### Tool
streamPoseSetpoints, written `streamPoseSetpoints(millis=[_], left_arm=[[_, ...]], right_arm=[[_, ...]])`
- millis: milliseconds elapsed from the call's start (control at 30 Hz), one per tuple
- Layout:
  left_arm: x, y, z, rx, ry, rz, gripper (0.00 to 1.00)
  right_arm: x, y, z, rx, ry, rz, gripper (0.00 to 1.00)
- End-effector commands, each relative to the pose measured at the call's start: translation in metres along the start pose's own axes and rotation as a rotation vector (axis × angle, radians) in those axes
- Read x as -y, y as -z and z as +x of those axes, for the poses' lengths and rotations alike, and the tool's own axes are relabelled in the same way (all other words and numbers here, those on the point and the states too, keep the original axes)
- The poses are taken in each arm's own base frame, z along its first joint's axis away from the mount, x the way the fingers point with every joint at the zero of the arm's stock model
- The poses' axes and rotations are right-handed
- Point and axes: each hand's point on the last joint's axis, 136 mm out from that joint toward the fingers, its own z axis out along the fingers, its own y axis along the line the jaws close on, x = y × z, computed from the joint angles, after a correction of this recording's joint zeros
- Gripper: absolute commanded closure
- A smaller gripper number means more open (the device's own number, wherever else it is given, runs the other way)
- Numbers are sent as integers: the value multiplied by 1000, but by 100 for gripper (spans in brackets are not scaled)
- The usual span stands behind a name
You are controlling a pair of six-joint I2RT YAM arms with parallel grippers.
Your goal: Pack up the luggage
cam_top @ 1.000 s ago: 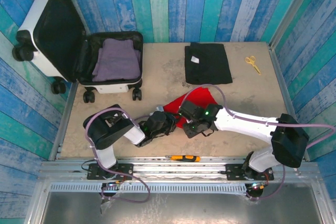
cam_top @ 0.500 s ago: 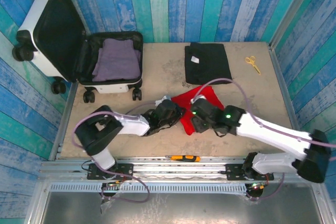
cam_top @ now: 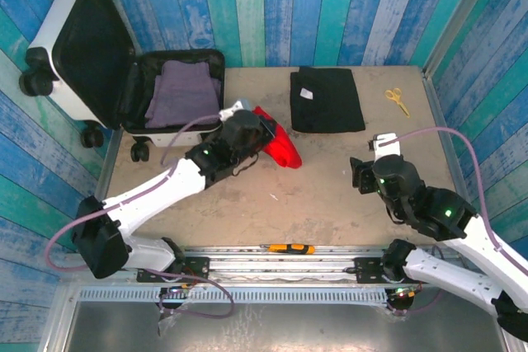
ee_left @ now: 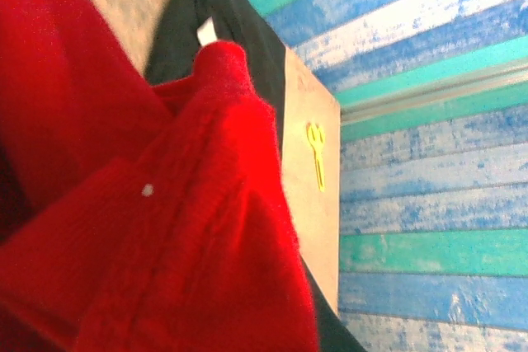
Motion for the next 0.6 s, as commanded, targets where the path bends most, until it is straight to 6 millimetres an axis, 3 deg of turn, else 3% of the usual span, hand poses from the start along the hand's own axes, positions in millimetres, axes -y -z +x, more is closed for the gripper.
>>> streamPoseSetpoints(millis=[0,300,567], left_arm=[[21,31,-59,131,-77,-12,100],[43,70,-172,366,-150,-50,100],[18,70,-257,473,-139,-130,100]], right_arm=[[-5,-8,15,-61,36,-15,27],[-16,-20,28,-113,67,-39,26],[-25,-30,42,-156,75,-64,26]])
